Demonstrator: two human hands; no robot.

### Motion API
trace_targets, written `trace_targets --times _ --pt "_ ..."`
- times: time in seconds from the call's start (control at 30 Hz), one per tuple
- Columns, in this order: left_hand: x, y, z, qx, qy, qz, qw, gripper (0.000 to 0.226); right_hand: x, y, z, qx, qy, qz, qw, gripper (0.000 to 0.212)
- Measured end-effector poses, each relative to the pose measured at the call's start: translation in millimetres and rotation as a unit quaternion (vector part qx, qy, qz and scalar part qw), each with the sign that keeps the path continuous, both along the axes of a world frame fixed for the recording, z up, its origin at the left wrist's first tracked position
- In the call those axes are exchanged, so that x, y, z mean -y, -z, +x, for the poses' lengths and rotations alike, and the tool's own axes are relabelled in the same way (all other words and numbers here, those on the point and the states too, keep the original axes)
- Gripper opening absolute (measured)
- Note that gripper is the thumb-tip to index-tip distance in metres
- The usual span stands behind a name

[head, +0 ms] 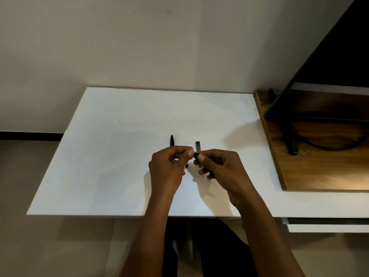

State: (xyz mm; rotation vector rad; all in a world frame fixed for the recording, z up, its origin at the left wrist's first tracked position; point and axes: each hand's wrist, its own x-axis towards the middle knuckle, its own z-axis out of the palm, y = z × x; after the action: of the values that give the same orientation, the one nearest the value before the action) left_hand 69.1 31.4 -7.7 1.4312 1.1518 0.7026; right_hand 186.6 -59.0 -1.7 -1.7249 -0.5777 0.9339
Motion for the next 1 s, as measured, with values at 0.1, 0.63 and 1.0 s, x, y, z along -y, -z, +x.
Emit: trace_targets --times 0.1,0.63,1.0 --pt "-0.7 0.8 -1.0 0.005 0.007 -0.016 1.000 0.006 0.5 -1.4 0.9 0.007 -0.005 0.001 1.000 0.014" --pt "-0.3 -1.3 -2.4 0.035 -0.009 -0.077 0.996 0.009 -3.7 -5.7 0.9 0.025 -0.034 0.008 0.999 0.014" --pt "0.0 -3.4 -1.2 0.026 -0.008 -0.099 0.995 0.010 -0.4 -5.4 3.5 0.024 -0.032 -0.001 0.999 0.014"
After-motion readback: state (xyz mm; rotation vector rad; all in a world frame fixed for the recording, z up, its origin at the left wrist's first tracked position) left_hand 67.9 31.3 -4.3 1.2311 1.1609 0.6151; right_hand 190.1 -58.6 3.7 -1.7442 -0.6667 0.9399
